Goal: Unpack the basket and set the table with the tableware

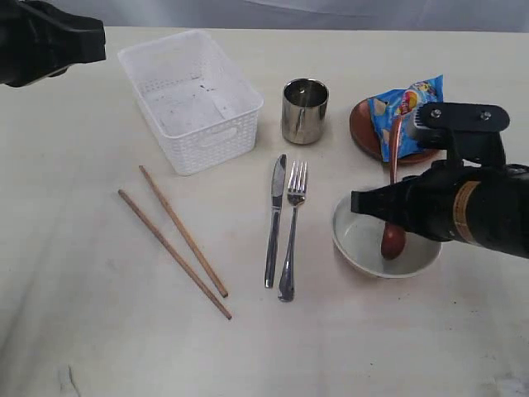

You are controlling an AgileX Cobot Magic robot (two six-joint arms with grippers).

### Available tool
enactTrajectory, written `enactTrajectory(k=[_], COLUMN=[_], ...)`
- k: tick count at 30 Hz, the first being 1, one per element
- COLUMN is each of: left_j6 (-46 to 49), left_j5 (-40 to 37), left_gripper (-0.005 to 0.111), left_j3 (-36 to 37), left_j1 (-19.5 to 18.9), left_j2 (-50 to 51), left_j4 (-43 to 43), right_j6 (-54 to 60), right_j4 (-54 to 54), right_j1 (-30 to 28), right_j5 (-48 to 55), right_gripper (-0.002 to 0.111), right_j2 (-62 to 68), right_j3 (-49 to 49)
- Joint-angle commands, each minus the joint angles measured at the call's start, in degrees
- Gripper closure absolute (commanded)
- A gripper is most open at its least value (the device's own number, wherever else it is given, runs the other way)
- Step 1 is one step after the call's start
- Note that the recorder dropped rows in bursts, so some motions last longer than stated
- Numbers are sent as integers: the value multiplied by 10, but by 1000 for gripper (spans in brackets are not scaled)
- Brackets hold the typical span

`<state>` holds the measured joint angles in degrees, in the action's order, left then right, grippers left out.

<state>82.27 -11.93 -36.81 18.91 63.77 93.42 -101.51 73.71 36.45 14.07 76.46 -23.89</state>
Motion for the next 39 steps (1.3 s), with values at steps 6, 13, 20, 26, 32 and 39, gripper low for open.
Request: enactTrajectory(k=[6, 13, 20, 26, 32, 39], left_j6=[4, 14, 14, 37, 4, -25], left_j5=[-2, -2, -2, 19, 31, 73], left_gripper=[107, 107, 107, 107, 107, 107], left_j3=[4, 4, 4, 4, -38, -119], left_j1=[3, 3, 3, 3, 3, 3], left_j2=[-5, -5, -5, -5, -4, 26], left_j4=[11, 17, 17, 65, 65, 65], right_j6=[-113, -111, -107, -83, -53, 24], right_j4=[119, 121, 138, 138, 138, 135], right_j1=[-3, -3, -3, -3, -3, -3], right_j5=[-3, -42, -19, -105, -95, -166], right_gripper=[109, 85, 60, 60, 69, 109], right_j2=[44, 44, 20, -51, -82, -125], right_j3=[-16, -17, -25, -88, -164, -205])
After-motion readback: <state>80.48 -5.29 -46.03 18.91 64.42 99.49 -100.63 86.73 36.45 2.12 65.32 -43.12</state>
